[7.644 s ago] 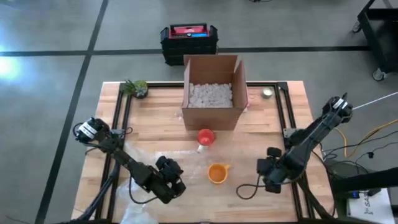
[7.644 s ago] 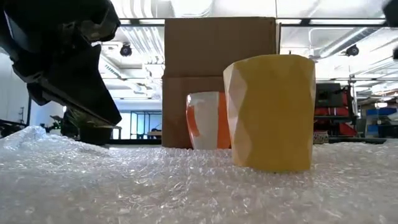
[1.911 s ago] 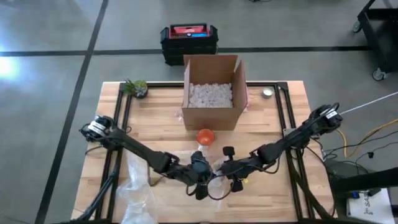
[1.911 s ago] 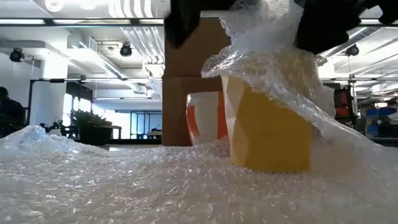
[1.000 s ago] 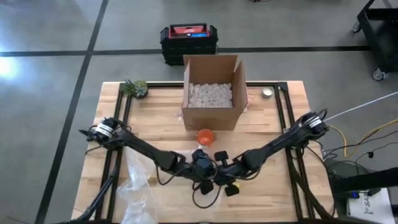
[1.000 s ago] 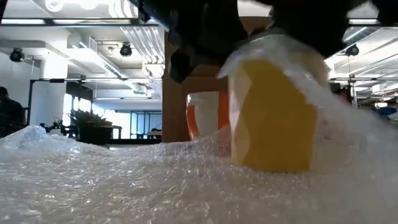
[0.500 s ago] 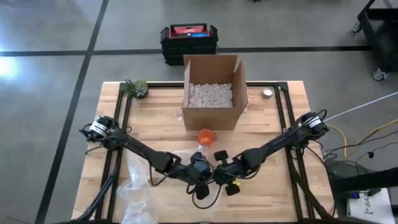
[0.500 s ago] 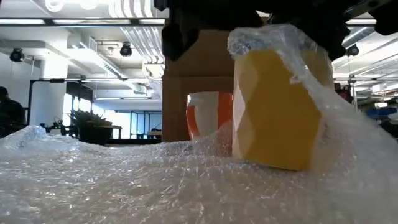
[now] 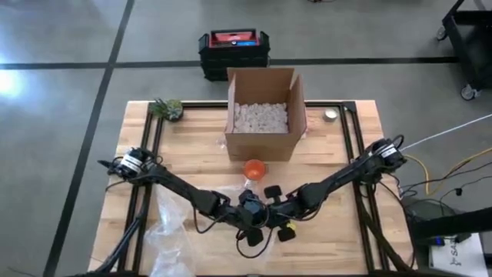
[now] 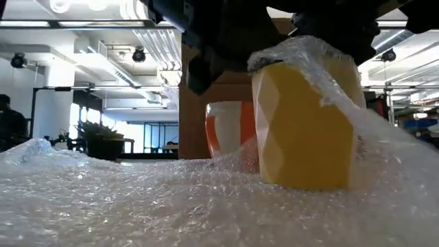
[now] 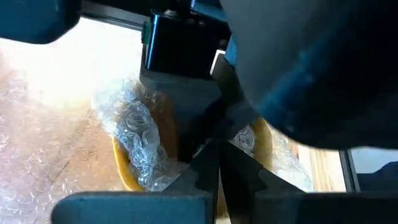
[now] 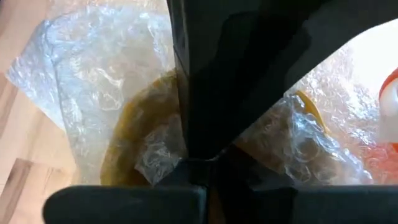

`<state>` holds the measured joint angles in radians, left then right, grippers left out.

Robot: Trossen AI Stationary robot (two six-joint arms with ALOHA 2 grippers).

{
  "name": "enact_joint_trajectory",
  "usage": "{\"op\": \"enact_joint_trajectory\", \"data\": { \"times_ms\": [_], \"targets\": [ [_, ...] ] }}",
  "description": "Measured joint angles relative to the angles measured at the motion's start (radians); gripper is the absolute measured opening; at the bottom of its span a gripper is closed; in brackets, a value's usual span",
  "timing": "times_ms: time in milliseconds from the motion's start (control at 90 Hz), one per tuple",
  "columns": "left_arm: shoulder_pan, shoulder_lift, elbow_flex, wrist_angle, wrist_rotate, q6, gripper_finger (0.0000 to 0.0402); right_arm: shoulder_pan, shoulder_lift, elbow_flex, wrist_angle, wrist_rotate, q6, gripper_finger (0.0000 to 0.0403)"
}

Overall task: Wrap mug
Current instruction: Wrap the yellow mug with the transparent bubble wrap

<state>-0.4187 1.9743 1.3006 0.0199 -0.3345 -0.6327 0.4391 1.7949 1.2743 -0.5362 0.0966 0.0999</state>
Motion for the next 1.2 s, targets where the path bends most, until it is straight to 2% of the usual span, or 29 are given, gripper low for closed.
{"op": "enact_joint_trajectory", "data": {
  "times_ms": [256,533,700,1011,1200],
  "targets": [
    [0.004,-0.002,-0.002,-0.012,-0.002,-0.013,0.0,0.002,-0.027,0.072,-0.183,0.002,-0.019,0.0],
    [0.005,-0.006,-0.004,-0.011,0.001,-0.009,0.0,0.001,-0.088,0.081,-0.215,0.02,-0.038,0.0],
    [0.005,-0.008,-0.005,-0.006,0.003,-0.007,0.0,-0.004,-0.125,0.082,-0.231,0.106,-0.049,0.0],
    [0.001,-0.044,-0.011,-0.015,0.007,0.004,0.0,0.0,-0.109,0.056,-0.198,0.076,-0.037,0.0],
    [-0.012,-0.071,-0.01,0.002,-0.042,0.052,0.0,-0.001,-0.112,0.048,-0.187,0.078,-0.039,0.0]
  ]
}}
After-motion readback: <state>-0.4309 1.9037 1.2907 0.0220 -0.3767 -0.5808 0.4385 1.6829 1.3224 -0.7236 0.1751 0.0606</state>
